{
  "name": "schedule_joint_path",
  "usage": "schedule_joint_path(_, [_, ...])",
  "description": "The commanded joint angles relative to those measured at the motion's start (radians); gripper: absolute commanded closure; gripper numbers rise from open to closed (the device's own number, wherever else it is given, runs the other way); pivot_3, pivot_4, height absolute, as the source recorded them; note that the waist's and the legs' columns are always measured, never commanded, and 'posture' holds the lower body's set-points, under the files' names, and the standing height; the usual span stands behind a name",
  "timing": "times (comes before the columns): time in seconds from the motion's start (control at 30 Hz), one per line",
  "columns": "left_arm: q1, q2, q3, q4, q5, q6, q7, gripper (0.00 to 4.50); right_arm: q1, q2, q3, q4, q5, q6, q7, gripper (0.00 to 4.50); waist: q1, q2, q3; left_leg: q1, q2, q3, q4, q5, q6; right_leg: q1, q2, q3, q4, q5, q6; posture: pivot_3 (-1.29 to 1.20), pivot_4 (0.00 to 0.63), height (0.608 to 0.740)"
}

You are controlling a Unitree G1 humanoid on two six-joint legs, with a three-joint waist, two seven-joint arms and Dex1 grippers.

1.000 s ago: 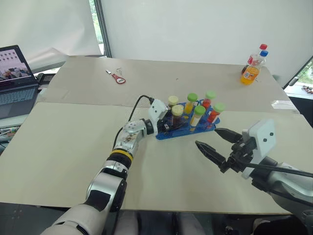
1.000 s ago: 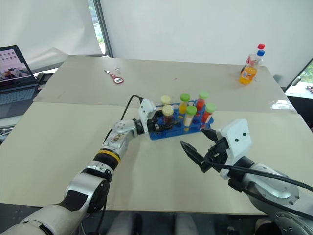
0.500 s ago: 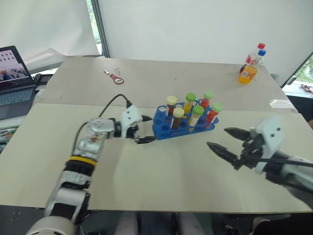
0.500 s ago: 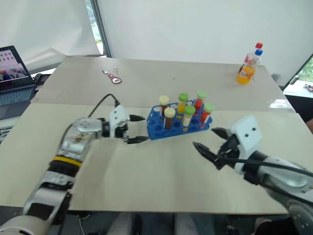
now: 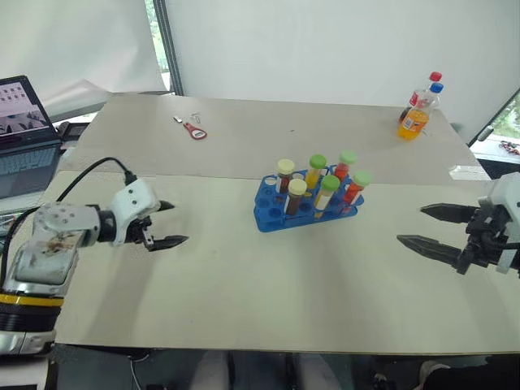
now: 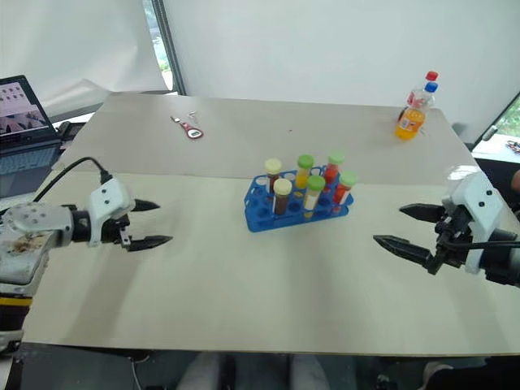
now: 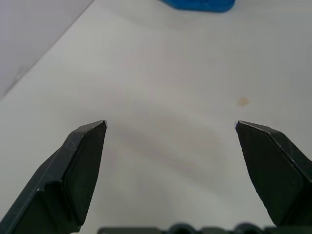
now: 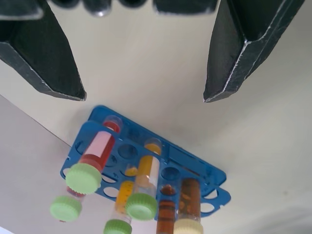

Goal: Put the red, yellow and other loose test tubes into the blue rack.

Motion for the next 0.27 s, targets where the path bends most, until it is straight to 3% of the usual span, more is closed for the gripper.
schedule_joint_path(0.03, [0.002,0.027,0.038,-0.057,-0.035,0.022,0.008,0.01,-0.02,-0.014,0.003,0.009,-0.034,-0.038,0.04,0.23,0.001,0.0,0.0,0.0,0.0,0.0,0.0,0.0,0.0,0.0,0.0,0.0,0.0,0.0,0.0,0.0,0.15,0.74])
schedule_joint_path(0.27, [0.026,0.038,0.042,-0.073,-0.069,0.042,0.004,0.01,-0.037,-0.002,0.008,-0.009,-0.045,-0.019,0.049,0.23,-0.003,0.0,0.0,0.0,0.0,0.001,-0.001,0.0,0.0,-0.001,0.0,0.001,0.0,0.0,0.0,0.0,0.15,0.74])
